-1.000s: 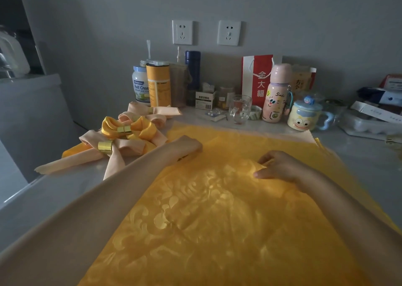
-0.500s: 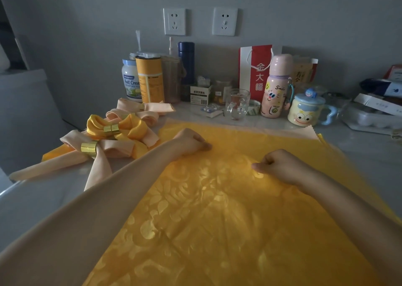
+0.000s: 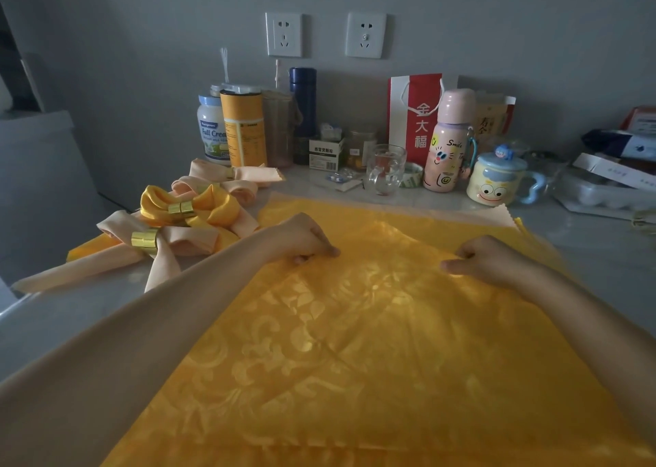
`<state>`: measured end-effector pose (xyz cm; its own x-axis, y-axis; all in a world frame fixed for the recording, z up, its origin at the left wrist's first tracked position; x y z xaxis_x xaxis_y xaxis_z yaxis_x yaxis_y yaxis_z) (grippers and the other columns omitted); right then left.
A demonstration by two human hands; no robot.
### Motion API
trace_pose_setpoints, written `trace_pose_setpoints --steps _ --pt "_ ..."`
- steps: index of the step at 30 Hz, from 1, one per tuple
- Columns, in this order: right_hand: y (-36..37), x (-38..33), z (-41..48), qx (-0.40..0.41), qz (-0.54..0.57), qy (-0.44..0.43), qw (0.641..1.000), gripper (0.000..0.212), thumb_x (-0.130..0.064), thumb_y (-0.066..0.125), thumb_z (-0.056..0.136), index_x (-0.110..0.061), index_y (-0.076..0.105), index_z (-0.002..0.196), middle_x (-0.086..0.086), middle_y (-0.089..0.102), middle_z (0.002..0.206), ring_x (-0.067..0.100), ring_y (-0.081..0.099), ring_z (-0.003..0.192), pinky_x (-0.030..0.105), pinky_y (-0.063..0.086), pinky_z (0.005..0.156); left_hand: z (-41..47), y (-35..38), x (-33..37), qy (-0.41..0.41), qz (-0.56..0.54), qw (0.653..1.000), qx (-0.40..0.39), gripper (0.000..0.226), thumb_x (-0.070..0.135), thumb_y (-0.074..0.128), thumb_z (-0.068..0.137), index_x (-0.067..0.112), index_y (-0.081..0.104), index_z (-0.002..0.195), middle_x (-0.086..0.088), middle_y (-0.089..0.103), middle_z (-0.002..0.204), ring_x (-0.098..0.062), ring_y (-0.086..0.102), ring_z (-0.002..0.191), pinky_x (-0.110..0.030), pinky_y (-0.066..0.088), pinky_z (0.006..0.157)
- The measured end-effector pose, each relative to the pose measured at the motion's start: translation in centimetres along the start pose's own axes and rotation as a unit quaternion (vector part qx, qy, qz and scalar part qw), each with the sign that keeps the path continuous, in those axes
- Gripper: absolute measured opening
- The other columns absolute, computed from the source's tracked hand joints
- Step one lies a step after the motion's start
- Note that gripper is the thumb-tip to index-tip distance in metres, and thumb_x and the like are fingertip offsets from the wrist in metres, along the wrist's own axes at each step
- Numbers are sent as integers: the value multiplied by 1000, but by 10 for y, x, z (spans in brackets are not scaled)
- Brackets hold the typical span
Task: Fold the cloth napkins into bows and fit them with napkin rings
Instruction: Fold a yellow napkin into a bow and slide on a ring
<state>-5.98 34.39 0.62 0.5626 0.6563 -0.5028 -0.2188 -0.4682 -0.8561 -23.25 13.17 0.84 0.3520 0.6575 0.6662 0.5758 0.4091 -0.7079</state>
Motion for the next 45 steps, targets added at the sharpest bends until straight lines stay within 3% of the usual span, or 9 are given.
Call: trace_pose_setpoints --steps 9,18,23,26,30,34,37,42,45 --pt "4 3 7 20 49 25 998 20 -21 72 81 -4 62 84 5 52 77 21 49 73 27 32 56 -1 1 1 -14 13 1000 5 13 20 71 83 11 67 91 -3 54 67 -12 46 53 -20 39 50" --pt "10 8 14 76 -23 15 997 38 -34 67 85 -11 46 63 3 45 63 18 44 60 30 27 53 -4 6 1 -40 65 996 38 18 18 58 91 5 65 101 -6 53 71 -15 46 53 -23 37 46" --pt "19 -13 -28 182 -218 -100 954 50 -43 50 93 -9 43 128 13 48 129 30 46 119 39 38 95 -35 -3 -20 -43 93 994 26 35 33 48 97 1 63 98 -6 52 68 -17 48 53 -24 38 48" --pt "44 -41 -87 33 -65 -237 969 50 -45 45 94 -22 38 138 -3 41 140 15 37 130 29 30 107 -64 -17 -29 -83 74 994 -8 31 35 47 97 7 61 99 -3 54 71 -15 52 57 -21 43 46" --pt "74 -55 -129 -132 -94 -289 944 67 -64 29 88 -38 13 148 -18 4 155 -5 -5 140 18 0 110 -96 -29 -39 -97 80 991 -56 20 28 62 90 12 62 103 2 55 75 -9 52 61 -13 41 42" --pt "84 -60 -129 -142 -146 -281 938 92 -77 5 67 -37 5 149 -15 -12 156 -7 -18 131 23 -12 112 -112 -33 -52 -111 77 989 -65 13 24 72 82 18 62 77 4 50 68 -8 47 59 -13 40 43" --pt "93 -59 -130 -127 -170 -291 933 108 -86 -12 54 -37 0 149 -12 -16 156 1 -20 138 26 -14 112 -117 -31 -56 -108 69 991 -42 10 24 70 84 16 65 84 2 49 66 -11 47 58 -14 39 42" --pt "94 -69 -136 -134 -175 -266 939 103 -79 -8 55 -36 -4 149 -11 -19 156 7 -21 141 30 -15 115 -113 -32 -66 -127 51 990 -30 23 29 67 86 8 61 92 -7 60 93 -23 59 87 -31 52 80" --pt "96 -73 -140 -132 -194 -249 940 103 -79 -8 56 -35 -6 149 -10 -20 156 9 -21 142 33 -13 116 -123 -22 -64 -62 314 942 103 28 41 51 84 15 60 86 0 61 88 -22 57 91 -30 43 88"
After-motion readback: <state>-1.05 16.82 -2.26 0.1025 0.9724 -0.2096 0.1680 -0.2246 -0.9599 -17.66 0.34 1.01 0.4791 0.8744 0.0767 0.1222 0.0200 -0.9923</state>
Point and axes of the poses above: each hand's wrist, its own z-axis towards the middle knuckle, its own y-axis out of the palm, x = y × z, the point moved 1 cm from there along z, towards the middle knuckle
